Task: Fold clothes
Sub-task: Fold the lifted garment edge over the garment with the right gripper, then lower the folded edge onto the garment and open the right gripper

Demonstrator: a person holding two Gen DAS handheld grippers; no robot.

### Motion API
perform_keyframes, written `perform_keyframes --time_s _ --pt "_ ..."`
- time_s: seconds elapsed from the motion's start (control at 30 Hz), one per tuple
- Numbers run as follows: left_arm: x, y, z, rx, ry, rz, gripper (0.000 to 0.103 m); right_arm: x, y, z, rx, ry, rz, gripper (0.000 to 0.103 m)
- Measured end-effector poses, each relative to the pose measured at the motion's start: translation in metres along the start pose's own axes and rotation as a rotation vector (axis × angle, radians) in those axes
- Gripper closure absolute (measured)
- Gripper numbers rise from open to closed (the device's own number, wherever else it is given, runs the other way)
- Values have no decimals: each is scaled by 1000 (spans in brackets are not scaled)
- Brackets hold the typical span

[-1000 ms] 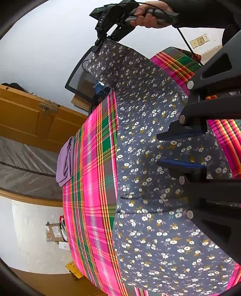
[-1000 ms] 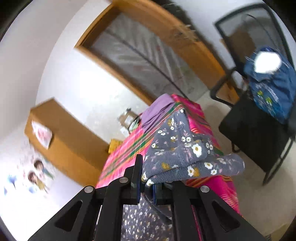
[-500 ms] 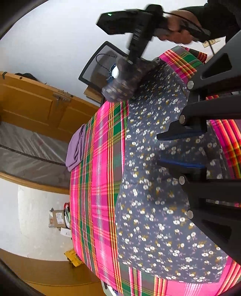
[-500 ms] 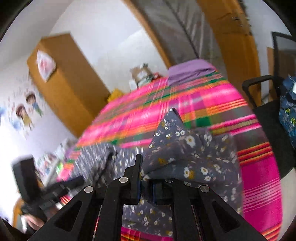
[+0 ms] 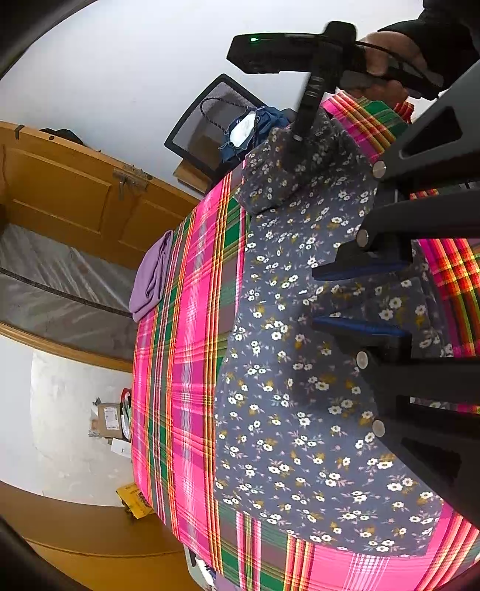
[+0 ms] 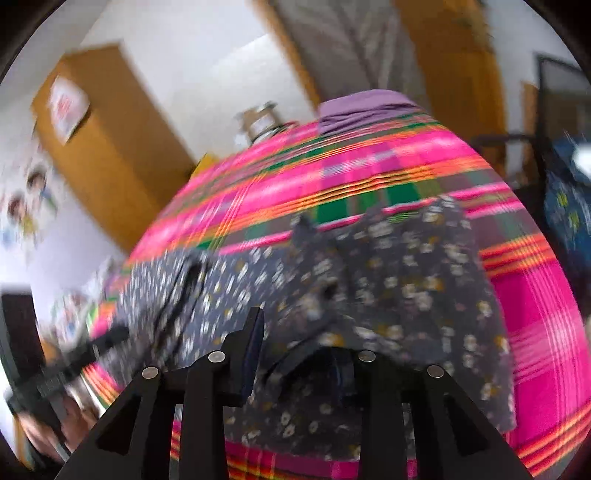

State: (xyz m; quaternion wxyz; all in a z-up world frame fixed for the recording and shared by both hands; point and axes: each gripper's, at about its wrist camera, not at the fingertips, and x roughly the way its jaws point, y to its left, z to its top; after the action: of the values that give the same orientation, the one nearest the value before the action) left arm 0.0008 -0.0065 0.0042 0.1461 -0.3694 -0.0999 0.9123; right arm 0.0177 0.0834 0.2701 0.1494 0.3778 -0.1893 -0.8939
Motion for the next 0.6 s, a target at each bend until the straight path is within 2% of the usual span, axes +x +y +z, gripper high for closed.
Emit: perform_keyframes --time_s 0.07,0.13,0.17,0.2,0.3,0.43,0.47,0.5,0.6 --pt "0 1 -1 0 1 -1 83 2 -5 3 24 -1 -20 71" --pt "-1 2 -1 -1 -1 0 83 3 0 3 -13 -7 -39 79" --pt "-2 2 -1 -3 -4 2 83 3 5 4 -44 -9 -44 86" --pt "-3 3 -1 -5 -6 5 83 3 14 3 -94 -8 -42 89" --pt "-5 7 0 -17 -14 13 83 4 49 -2 -287 1 -31 90" --pt "-6 9 1 -23 -17 22 83 19 97 -26 -610 100 -54 83" --pt "-6 9 1 -23 -18 24 83 21 105 -33 -671 109 -75 75" --pt "-7 9 1 -24 -20 26 83 22 109 -38 -707 110 -81 69" --pt "-8 11 1 -28 -23 33 83 17 113 -42 -740 106 -73 65"
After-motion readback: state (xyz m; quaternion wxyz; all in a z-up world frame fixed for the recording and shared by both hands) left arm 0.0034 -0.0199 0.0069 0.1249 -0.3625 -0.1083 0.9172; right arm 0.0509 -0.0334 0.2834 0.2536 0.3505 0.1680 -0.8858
